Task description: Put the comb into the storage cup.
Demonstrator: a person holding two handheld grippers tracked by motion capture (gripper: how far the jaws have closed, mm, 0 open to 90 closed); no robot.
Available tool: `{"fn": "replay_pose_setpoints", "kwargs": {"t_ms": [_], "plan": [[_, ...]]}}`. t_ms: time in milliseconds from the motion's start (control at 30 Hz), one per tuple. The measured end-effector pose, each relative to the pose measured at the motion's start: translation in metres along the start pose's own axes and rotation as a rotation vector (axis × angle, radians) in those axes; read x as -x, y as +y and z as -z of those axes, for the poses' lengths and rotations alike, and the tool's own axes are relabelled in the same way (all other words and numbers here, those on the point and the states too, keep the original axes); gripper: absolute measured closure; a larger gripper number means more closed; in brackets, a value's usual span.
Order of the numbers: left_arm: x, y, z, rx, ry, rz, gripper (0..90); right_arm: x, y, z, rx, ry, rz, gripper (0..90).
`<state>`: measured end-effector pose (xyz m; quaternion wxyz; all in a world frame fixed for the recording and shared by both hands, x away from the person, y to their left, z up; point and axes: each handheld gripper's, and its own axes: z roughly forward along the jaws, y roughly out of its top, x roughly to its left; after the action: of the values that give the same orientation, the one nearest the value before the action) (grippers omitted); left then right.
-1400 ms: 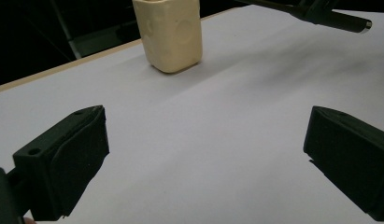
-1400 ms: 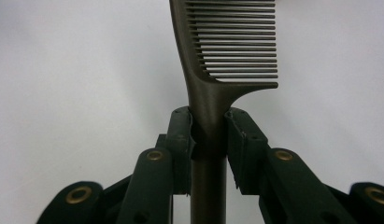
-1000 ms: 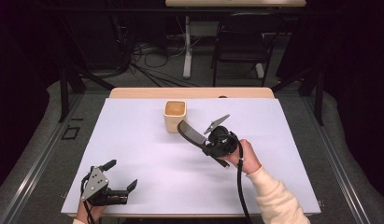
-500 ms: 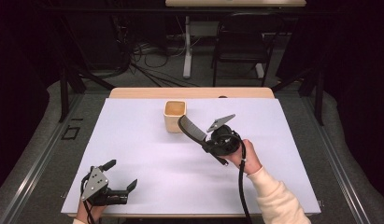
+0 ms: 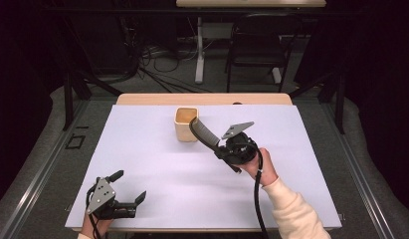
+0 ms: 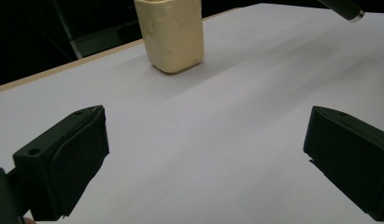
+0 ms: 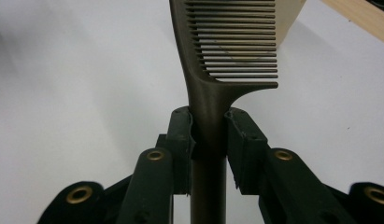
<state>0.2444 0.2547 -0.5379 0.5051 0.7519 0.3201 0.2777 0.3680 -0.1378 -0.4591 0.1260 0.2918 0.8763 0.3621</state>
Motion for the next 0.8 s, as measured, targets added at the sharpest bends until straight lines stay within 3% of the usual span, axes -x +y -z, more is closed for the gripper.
{"fn": "replay_pose_setpoints", "kwargs": {"t_ms": [233, 800], "plan": [[0.0002, 0.0000, -0.0004, -0.002, 0.000, -0.002, 0.2, 0.0010, 0.0003, 0.0008, 0.045, -0.014, 0.000, 72.1], [0.0001, -0.0002, -0.0007, -0.005, 0.003, -0.001, 0.2, 0.0002, 0.0014, 0.0024, 0.097, -0.024, 0.003, 72.1]]}}
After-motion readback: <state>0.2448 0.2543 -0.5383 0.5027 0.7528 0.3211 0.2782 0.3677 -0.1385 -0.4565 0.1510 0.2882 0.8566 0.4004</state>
